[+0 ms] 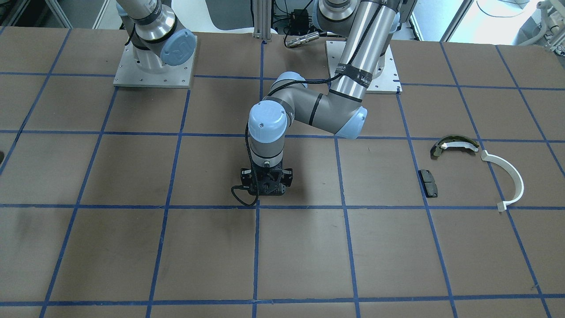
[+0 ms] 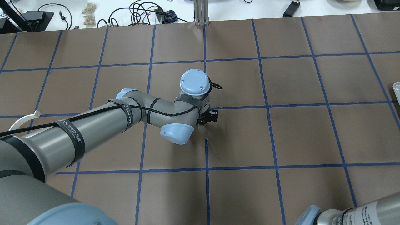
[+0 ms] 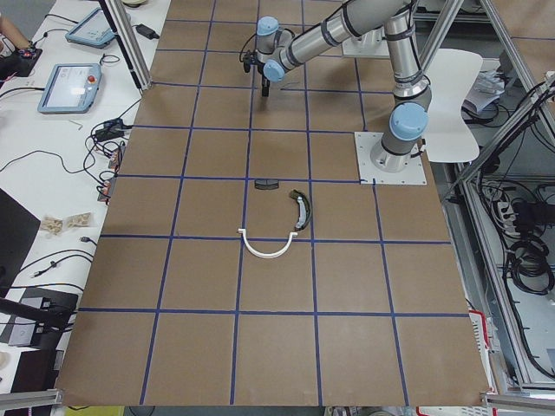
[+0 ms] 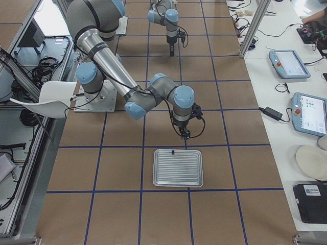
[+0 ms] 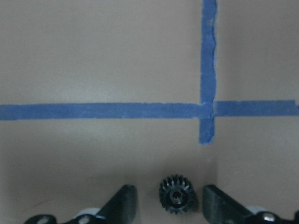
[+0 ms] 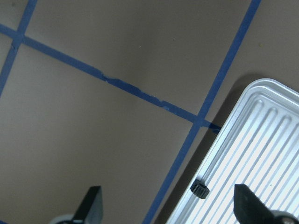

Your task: Place bearing gear from tray to pile

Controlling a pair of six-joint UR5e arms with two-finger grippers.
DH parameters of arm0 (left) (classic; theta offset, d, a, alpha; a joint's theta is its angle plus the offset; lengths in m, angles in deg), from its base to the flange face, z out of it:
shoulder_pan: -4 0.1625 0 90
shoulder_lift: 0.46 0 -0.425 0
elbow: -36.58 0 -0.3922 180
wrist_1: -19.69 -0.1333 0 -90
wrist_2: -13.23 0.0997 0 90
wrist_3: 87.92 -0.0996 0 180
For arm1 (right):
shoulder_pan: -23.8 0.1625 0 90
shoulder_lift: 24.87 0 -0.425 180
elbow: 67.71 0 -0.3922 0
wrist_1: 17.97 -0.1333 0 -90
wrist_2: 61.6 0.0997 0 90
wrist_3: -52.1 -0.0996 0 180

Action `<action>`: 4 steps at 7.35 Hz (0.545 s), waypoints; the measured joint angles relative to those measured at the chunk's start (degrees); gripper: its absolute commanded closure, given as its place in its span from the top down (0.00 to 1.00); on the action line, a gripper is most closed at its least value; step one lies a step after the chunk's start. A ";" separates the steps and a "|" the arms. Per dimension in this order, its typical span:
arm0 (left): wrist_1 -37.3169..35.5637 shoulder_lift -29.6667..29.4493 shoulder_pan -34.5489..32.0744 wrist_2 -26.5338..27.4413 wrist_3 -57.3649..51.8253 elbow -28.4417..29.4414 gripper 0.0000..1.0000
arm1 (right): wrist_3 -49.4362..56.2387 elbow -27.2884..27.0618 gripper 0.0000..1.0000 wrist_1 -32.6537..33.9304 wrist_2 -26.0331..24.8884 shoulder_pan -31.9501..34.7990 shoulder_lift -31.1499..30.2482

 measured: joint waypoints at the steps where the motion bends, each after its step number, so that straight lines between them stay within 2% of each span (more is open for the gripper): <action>1: 0.09 0.46 0.11 0.00 -0.04 0.23 0.00 | 9.16 0.03 0.99 0.35 0.01 -1.79 0.78; 3: 1.29 2.20 2.37 0.10 -1.95 0.64 0.00 | 27.81 0.10 0.96 0.62 -0.22 -4.29 2.53; 4: 3.14 3.35 6.32 -0.01 -6.65 0.40 0.00 | 34.42 0.20 0.96 0.66 -0.56 -4.75 3.38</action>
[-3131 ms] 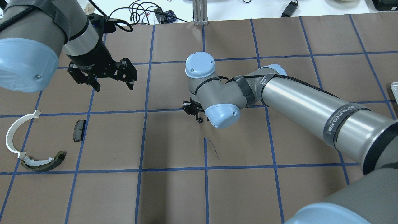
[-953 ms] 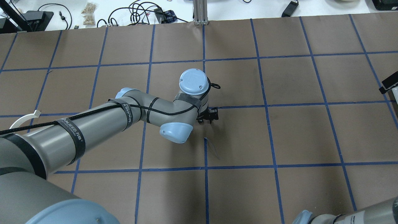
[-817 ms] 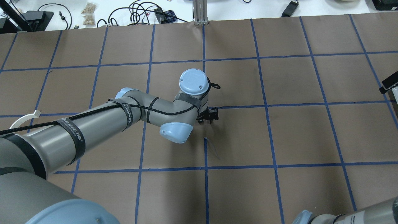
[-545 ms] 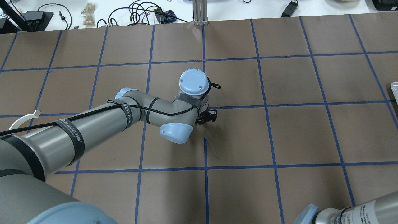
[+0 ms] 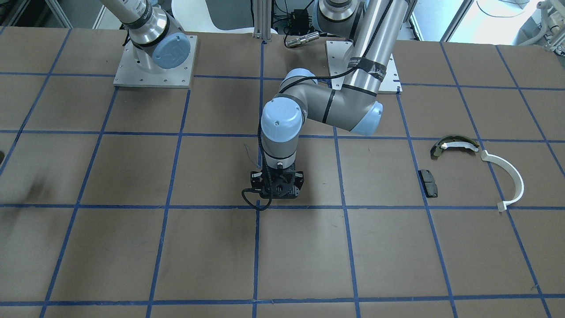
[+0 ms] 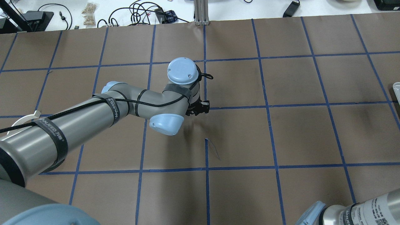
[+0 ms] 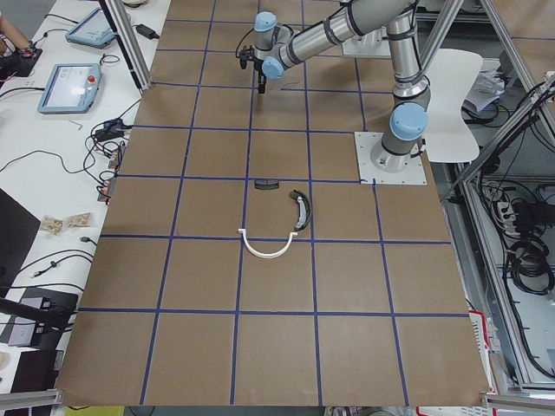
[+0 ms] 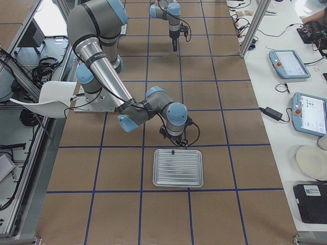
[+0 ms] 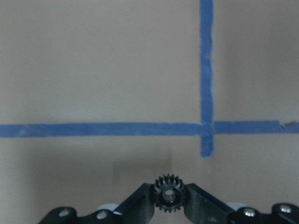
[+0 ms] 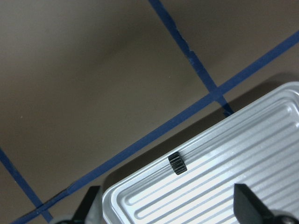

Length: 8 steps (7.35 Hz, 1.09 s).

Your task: Place bearing gear from tray to pile

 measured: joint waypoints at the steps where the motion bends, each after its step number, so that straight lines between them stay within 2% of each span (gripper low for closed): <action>1: 2.58 1.32 5.71 -0.10 -7.76 -0.55 0.00 | 7.46 0.01 0.96 0.79 -0.14 -0.17 0.90; 3: 8.32 3.92 18.88 0.17 -20.96 -1.27 0.00 | 22.72 0.03 0.96 4.38 0.27 -0.23 2.82; 4: 9.83 4.62 25.52 0.26 -26.29 -1.68 0.00 | 26.91 0.05 0.96 5.15 0.47 -0.25 3.46; 6: 9.53 4.18 37.47 1.58 -38.85 -2.32 0.00 | 29.42 0.70 0.92 6.12 0.87 -0.25 5.95; 7: 8.35 3.65 41.89 2.57 -44.51 -2.40 0.00 | 29.75 1.52 0.87 6.49 1.07 -0.25 7.31; 8: 6.88 3.23 44.81 3.10 -48.12 -2.80 0.00 | 29.82 2.21 0.88 6.50 0.96 -0.25 8.17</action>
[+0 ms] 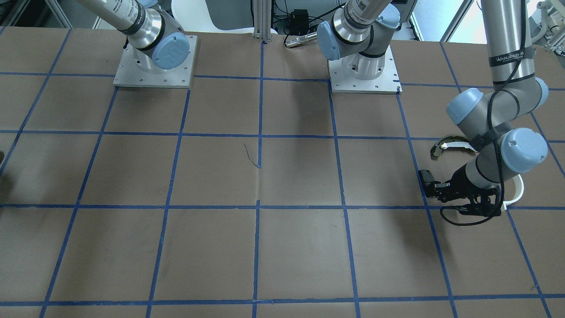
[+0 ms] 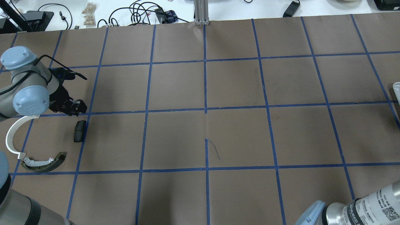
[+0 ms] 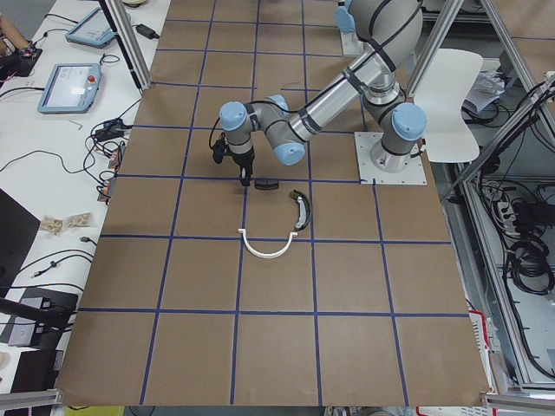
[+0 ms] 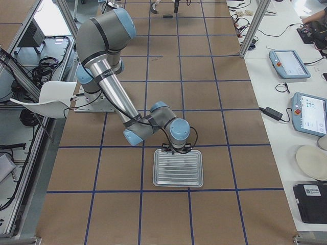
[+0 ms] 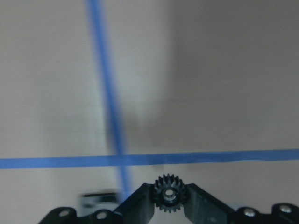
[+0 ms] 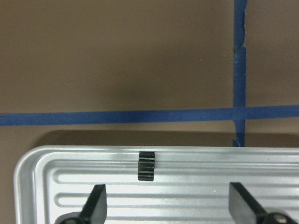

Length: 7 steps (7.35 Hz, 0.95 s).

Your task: Place bearing gear from tray to pile

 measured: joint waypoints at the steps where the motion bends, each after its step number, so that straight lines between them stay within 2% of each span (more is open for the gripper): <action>1: -1.18 -0.42 1.49 0.31 -1.55 -0.53 0.28 | -0.19 0.19 0.88 -0.34 -0.24 0.00 0.35; 2: -2.14 -0.78 2.10 0.49 -2.10 -1.00 0.99 | -0.35 0.09 0.88 -0.91 -0.36 0.00 0.47; 7: -1.92 1.18 1.80 2.06 -2.42 0.32 1.00 | 0.02 -0.01 0.85 -3.68 -0.57 0.00 0.65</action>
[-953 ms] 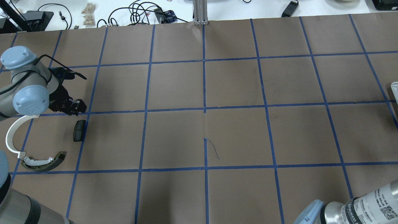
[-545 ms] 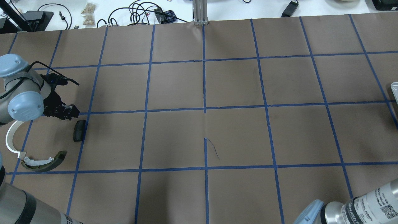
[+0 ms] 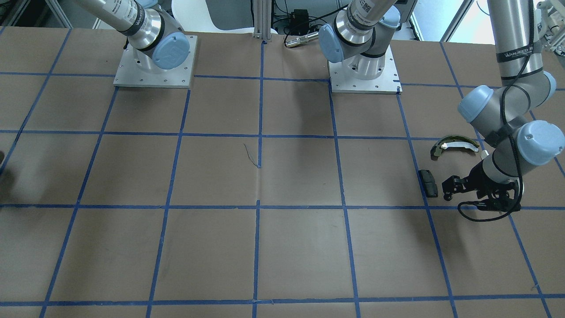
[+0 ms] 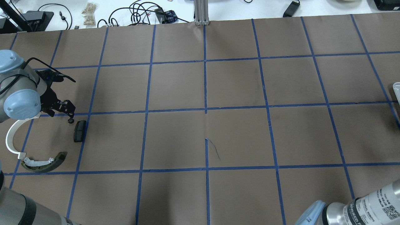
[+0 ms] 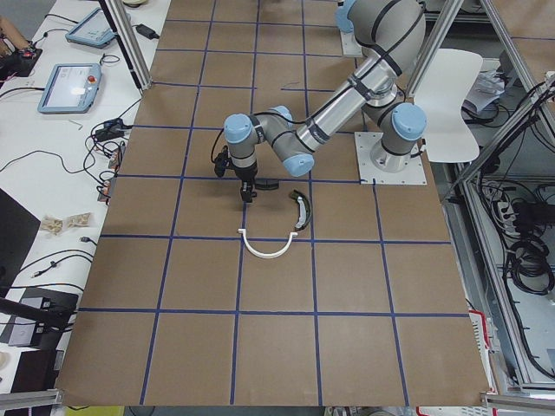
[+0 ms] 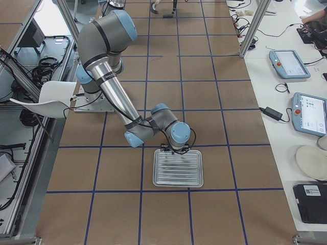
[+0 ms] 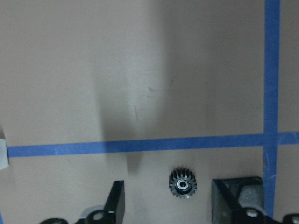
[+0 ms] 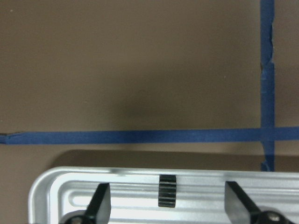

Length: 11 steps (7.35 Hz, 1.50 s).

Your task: Place bearing gear from tray to pile

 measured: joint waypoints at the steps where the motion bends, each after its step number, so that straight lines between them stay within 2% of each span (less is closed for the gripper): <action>1: 1.76 1.32 -0.57 -1.15 0.16 0.77 1.00 | 0.02 -0.03 0.84 -0.01 0.00 0.00 0.07; 2: 3.70 3.20 -1.67 -3.44 0.57 1.24 1.00 | -0.01 -0.05 0.65 -0.01 -0.01 0.00 0.32; 3: 5.82 5.16 -3.52 -5.09 2.26 1.63 1.00 | -0.05 -0.04 0.33 0.00 -0.13 0.00 0.66; 4: 9.77 7.21 -6.03 -5.83 6.28 2.89 1.00 | -0.11 -0.02 0.08 -0.04 -0.77 0.00 0.83; 5: 15.93 9.36 -9.47 -6.12 11.85 5.44 1.00 | -0.21 0.04 0.00 -0.11 -2.27 0.00 0.76; 7: 28.40 13.57 -18.36 -6.14 23.62 12.10 1.00 | -0.42 0.33 0.00 -0.33 -4.78 0.00 0.49; 9: 39.46 16.47 -26.06 -5.63 30.76 19.78 1.00 | -0.47 0.58 0.00 -0.69 -5.78 0.02 -0.78; 11: 42.23 18.12 -29.45 -5.78 31.73 23.10 1.00 | -0.89 0.63 0.00 -2.27 -5.65 0.25 -3.16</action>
